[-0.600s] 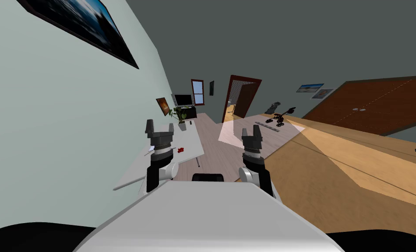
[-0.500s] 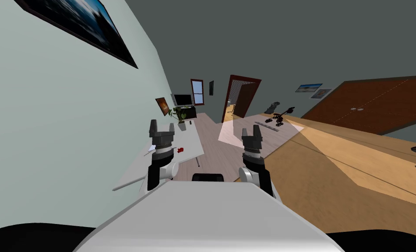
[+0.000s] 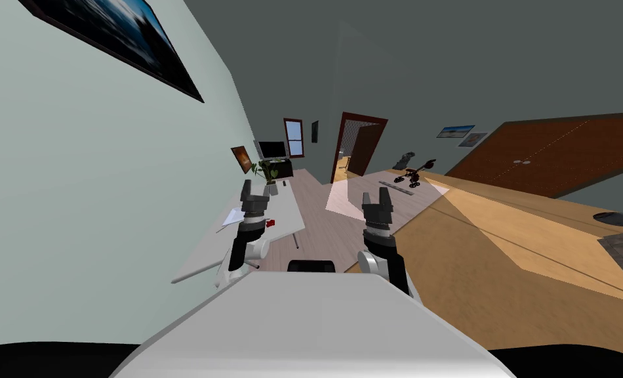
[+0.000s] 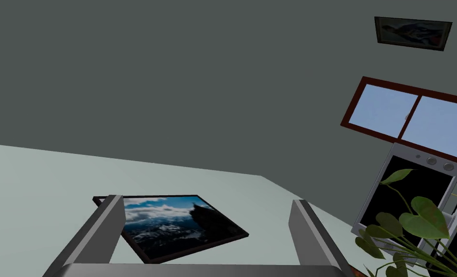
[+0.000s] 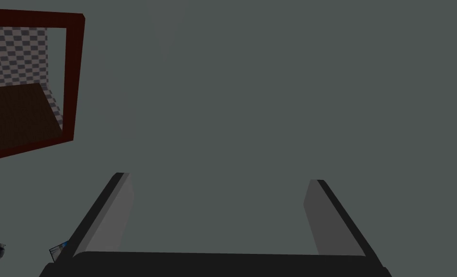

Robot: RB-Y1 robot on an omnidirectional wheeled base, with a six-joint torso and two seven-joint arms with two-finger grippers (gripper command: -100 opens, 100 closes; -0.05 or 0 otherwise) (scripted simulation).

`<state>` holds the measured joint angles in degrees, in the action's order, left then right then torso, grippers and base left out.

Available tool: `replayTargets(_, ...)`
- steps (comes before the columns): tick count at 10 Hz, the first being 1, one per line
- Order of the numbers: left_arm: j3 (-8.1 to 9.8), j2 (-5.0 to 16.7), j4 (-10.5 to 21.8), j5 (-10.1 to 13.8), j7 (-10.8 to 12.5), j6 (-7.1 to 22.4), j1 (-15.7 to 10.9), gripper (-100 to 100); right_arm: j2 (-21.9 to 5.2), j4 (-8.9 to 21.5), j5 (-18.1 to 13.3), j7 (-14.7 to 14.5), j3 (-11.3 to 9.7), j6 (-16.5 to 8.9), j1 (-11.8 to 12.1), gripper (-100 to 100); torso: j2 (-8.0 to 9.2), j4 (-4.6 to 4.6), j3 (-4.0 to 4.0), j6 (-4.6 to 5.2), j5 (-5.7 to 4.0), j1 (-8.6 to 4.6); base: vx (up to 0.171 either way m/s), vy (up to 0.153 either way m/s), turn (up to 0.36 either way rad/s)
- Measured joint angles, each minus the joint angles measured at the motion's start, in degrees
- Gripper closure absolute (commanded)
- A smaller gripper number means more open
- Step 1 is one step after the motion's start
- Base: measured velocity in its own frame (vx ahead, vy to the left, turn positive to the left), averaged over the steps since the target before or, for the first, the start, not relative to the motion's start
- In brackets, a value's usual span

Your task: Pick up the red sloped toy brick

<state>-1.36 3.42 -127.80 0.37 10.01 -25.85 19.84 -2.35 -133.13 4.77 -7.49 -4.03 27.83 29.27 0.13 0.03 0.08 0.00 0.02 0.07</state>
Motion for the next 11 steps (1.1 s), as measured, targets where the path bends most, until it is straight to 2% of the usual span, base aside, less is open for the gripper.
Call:
replayTargets(2,-0.03,1.5,3.3,0.5,0.7,2.1,-3.3,-100,0.0,0.0,0.0,0.0,0.0,0.0,0.0,0,-0.06,-0.02,-0.04,0.01,0.01,0.04,-0.025,0.026,-0.016)
replayTargets(5,-0.56,2.7,6.6,0.9,1.3,4.0,-5.5,-100,0.0,0.0,0.0,0.0,0.0,0.0,0.0,0,-0.09,-0.02,-0.05,0.0,0.01,0.04,-0.015,0.026,0.0)
replayTargets(6,-0.76,3.1,7.2,1.1,1.6,5.4,-6.3,-100,0.0,0.0,0.0,0.0,0.0,0.0,0.0,0,-0.11,-0.02,-0.06,0.0,0.01,0.05,-0.007,0.026,0.0)
replayTargets(8,-0.62,3.4,10.1,1.3,1.9,6.3,-8.6,-100,0.0,0.0,0.0,0.0,0.0,0.0,0.0,0,-0.15,-0.03,-0.09,0.0,0.0,-0.01,0.0,0.019,0.005)
replayTargets(11,-0.86,4.4,14.6,1.9,2.6,9.3,-12.8,-100,0.0,0.0,0.0,0.0,0.0,0.0,0.0,0,-0.18,-0.04,-0.11,0.0,0.02,0.1,0.002,0.037,0.008)
